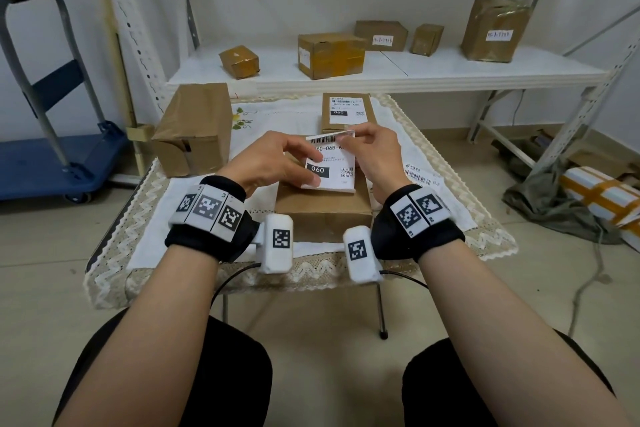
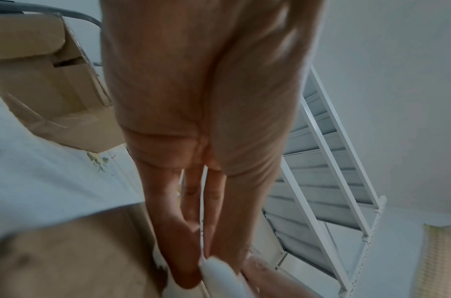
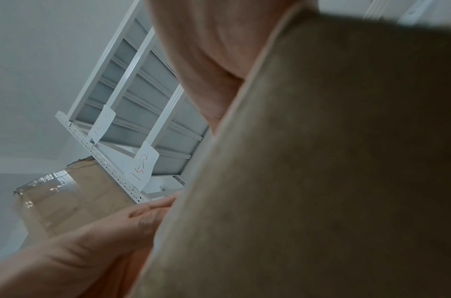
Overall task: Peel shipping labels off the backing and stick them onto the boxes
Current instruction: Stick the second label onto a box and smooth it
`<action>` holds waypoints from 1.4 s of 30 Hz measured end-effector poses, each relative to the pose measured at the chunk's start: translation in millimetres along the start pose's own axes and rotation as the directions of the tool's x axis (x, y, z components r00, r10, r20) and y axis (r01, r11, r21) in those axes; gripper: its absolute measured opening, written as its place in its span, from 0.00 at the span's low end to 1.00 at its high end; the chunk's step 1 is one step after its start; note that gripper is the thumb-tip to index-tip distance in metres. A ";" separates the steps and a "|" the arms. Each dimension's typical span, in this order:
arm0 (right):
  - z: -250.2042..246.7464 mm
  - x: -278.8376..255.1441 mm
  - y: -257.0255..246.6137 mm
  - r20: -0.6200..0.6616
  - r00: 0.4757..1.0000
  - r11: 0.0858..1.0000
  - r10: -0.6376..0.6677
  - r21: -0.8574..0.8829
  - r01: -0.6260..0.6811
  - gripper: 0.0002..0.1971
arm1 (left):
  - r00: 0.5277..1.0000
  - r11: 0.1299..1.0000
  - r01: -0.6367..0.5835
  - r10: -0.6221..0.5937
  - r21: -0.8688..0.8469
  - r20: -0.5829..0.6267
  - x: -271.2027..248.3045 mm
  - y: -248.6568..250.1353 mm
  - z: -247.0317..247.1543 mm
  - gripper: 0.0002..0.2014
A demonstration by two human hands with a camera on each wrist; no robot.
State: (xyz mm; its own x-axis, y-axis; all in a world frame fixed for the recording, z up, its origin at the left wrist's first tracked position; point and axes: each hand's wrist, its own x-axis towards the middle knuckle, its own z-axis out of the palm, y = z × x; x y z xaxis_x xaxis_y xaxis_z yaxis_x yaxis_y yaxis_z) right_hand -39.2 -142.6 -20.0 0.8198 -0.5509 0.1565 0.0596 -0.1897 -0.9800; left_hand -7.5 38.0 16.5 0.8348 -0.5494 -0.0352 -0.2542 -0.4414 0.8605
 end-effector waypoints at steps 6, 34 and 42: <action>3.3 4.8 3.3 0.008 0.999 0.995 -0.040 -0.087 0.041 0.09 | 1.000 1.000 0.006 -0.006 -0.021 0.007 -2.2 1.9 -0.7 0.14; 4.4 11.1 6.9 0.028 0.990 0.909 -0.136 -0.394 0.136 0.04 | 0.993 0.980 0.084 -0.097 0.182 0.064 -1.0 10.0 2.9 0.10; 3.1 9.0 5.2 -0.011 0.984 0.901 -0.180 -0.404 0.160 0.16 | 0.997 0.963 0.043 -0.057 0.267 0.046 0.9 5.5 -0.1 0.17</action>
State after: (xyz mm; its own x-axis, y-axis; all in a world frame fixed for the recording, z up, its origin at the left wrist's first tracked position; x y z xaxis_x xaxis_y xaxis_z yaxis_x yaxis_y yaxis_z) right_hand -29.8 -146.1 -24.1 0.7894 -0.5169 0.3313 -0.0451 -0.5870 -0.8083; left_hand -8.1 35.2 21.2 0.8246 -0.5553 -0.1076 -0.3394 -0.6380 0.6912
